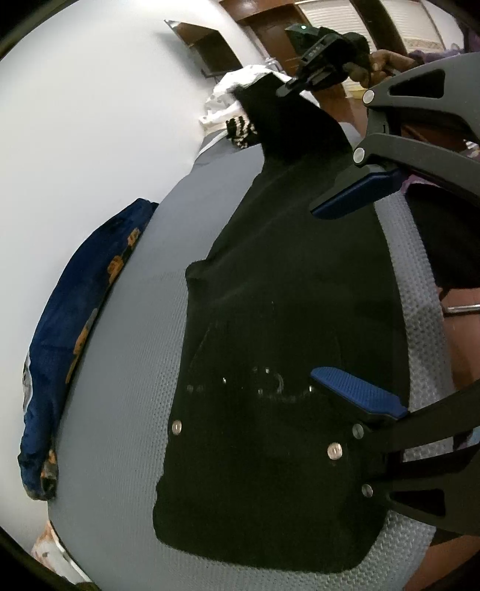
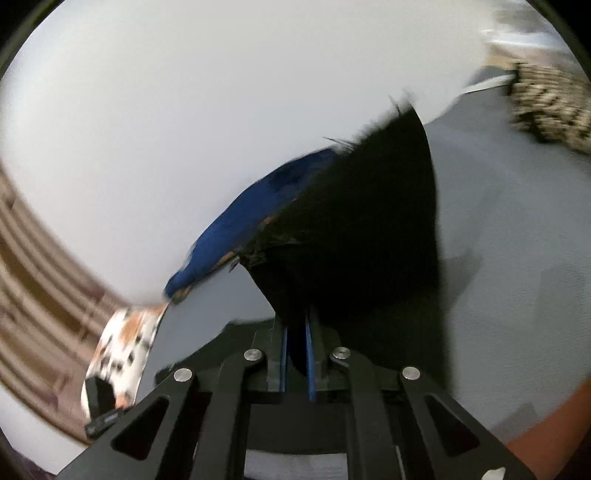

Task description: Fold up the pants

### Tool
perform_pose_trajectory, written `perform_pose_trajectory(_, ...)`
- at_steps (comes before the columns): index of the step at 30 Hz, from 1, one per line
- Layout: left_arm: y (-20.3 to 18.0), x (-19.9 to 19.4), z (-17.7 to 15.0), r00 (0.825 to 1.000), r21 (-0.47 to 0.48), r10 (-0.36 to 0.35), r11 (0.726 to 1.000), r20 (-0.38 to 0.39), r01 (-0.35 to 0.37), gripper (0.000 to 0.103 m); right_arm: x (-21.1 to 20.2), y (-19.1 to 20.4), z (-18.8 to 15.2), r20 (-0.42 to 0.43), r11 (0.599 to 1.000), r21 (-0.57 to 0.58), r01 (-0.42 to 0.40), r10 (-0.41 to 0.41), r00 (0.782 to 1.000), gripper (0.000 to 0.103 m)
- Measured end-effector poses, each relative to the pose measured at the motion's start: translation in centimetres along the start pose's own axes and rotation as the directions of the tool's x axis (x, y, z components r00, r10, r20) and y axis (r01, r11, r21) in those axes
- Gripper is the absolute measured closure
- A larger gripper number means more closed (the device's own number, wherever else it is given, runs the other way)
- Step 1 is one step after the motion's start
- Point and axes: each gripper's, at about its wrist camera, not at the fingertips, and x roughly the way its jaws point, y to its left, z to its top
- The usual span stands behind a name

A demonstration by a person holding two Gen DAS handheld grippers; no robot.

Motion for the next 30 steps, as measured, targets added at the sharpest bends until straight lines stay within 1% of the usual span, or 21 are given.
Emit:
perform_pose_trajectory(1, 0.2, -0.2, -0.1, 1.000, 0.000, 0.001, 1.000, 0.003, -0.001, 0.021, 1.0, 0.9, -0.6, -0.020, 1.000, -0.010, -0.015, 0.015, 1.000, 0.094)
perform_pose_trajectory(2, 0.5, -0.3, -0.1, 1.000, -0.002, -0.001, 1.000, 0.004, 0.001, 0.021, 3.0, 2.4, -1.8, -0.060, 0.999, -0.023, -0.040, 0.039, 0.997, 0.094)
perform_pose_trajectory(4, 1.0, -0.5, -0.2, 1.000, -0.006, -0.004, 1.000, 0.004, 0.004, 0.021, 6.1, 3.9, -3.8, -0.131, 0.997, -0.024, -0.071, 0.067, 0.989, 0.095)
perform_pose_trajectory(6, 1.6, -0.5, -0.3, 1.000, -0.026, -0.009, 1.000, 0.003, 0.009, 0.021, 9.1, 5.2, -6.0, -0.207, 0.997, -0.050, -0.064, 0.053, 0.977, 0.095)
perform_pose_trajectory(7, 2.0, -0.4, -0.3, 1.000, -0.041, -0.018, 0.999, -0.001, 0.018, 0.021, 10.2, 5.5, -6.4, -0.235, 0.997, -0.050, -0.059, 0.046, 0.971, 0.095)
perform_pose_trajectory(8, 2.2, -0.3, -0.2, 1.000, -0.050, -0.023, 0.998, -0.002, 0.023, 0.021, 11.4, 5.7, -7.6, -0.279, 0.998, -0.044, -0.053, 0.039, 0.960, 0.095)
perform_pose_trajectory(9, 2.5, -0.3, -0.2, 1.000, -0.063, -0.030, 0.998, -0.001, 0.030, 0.021, 12.2, 5.9, -8.6, -0.303, 0.998, -0.059, -0.036, 0.016, 0.953, 0.095)
perform_pose_trajectory(11, 2.9, -0.3, -0.1, 0.999, -0.074, -0.039, 0.996, 0.002, 0.039, 0.021, 12.4, 5.8, -9.4, -0.315, 0.996, -0.085, -0.016, -0.012, 0.949, 0.095)
perform_pose_trajectory(13, 3.2, -0.2, -0.1, 0.999, -0.082, -0.038, 0.996, 0.002, 0.038, 0.021, 11.7, 5.9, -9.3, -0.301, 0.995, -0.096, -0.017, -0.013, 0.953, 0.095)
perform_pose_trajectory(15, 3.6, 0.0, -0.2, 0.999, -0.099, -0.043, 0.994, -0.006, 0.042, 0.021, 10.5, 6.8, -8.8, -0.271, 0.988, -0.154, -0.014, -0.028, 0.962, 0.095)
perform_pose_trajectory(17, 4.0, 0.4, -0.3, 0.999, -0.117, -0.047, 0.992, -0.020, 0.045, 0.021, 9.9, 7.6, -8.4, -0.256, 0.981, -0.191, -0.021, -0.029, 0.966, 0.095)
perform_pose_trajectory(19, 4.1, 0.7, -0.5, 0.998, -0.126, -0.046, 0.991, -0.032, 0.041, 0.021, 9.7, 8.4, -8.4, -0.262, 0.974, -0.223, -0.039, -0.021, 0.965, 0.095)
perform_pose_trajectory(21, 4.2, 1.0, -0.5, 0.998, -0.126, -0.040, 0.992, -0.043, 0.034, 0.021, 10.3, 8.5, -9.5, -0.289, 0.965, -0.258, -0.046, -0.031, 0.957, 0.095)
perform_pose_trajectory(23, 4.2, 1.1, -0.5, 0.998, -0.118, -0.035, 0.993, -0.044, 0.029, 0.021, 11.4, 8.1, -10.7, -0.318, 0.961, -0.273, -0.044, -0.047, 0.947, 0.094)
perform_pose_trajectory(26, 4.2, 1.1, -0.7, 0.999, -0.108, -0.028, 0.994, -0.044, 0.023, 0.021, 12.0, 7.3, -11.3, -0.336, 0.963, -0.265, -0.050, -0.044, 0.941, 0.094)
perform_pose_trajectory(30, 4.0, 1.2, -0.9, 0.999, -0.097, -0.017, 0.995, -0.047, 0.012, 0.020, 11.8, 7.9, -11.1, -0.317, 0.956, -0.285, -0.063, -0.032, 0.948, 0.094)
